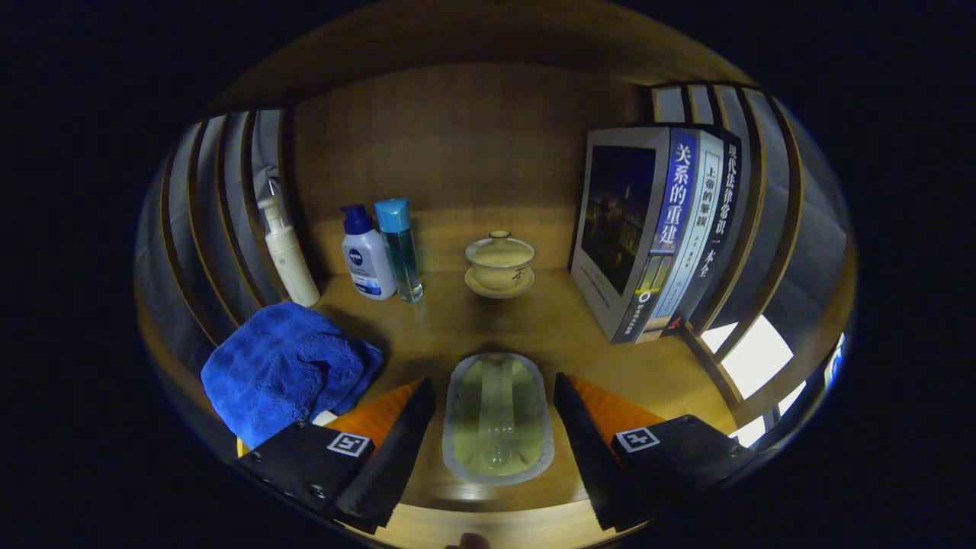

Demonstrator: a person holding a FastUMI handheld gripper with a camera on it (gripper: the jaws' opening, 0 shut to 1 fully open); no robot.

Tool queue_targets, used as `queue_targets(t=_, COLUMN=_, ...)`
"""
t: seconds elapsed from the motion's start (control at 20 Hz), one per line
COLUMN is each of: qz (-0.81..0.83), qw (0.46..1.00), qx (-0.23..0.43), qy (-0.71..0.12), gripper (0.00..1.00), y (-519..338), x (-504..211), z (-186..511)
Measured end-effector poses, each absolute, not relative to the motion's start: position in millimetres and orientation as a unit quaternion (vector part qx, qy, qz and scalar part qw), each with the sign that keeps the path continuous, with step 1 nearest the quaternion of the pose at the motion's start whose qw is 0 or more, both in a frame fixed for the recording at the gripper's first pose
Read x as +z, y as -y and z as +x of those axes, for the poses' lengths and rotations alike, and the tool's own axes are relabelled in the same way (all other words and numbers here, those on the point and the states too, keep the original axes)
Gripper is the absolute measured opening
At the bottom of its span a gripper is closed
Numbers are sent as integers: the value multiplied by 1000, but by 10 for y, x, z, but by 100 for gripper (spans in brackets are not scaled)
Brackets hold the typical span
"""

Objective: Pull open the drawer, take out the items inside it, and place them on the countertop above the cabinet.

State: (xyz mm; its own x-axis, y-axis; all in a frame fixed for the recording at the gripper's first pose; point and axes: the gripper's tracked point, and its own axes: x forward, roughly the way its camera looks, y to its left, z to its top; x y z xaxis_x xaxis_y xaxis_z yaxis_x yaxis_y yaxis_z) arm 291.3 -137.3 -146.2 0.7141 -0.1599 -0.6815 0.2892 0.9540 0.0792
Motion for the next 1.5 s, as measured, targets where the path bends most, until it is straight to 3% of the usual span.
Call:
queue_targets(t=0.55, qz=10, qw=962, qx=-203, qy=-180, gripper=98, y=1613, x=-132, z=2248)
queue_targets(t=0.95, qz=9, qw=975, qx=-205, qy=-91, gripper=98, y=1360, x=603, z=1436)
queue_targets(t=1.25, qz=-13, qw=973, qx=-211, qy=-88, gripper=98, y=1172, x=481, z=911)
queue_targets(t=1.5, qz=-15, qw=984, qx=-159, qy=-80, gripper=98, y=733, x=77, z=601)
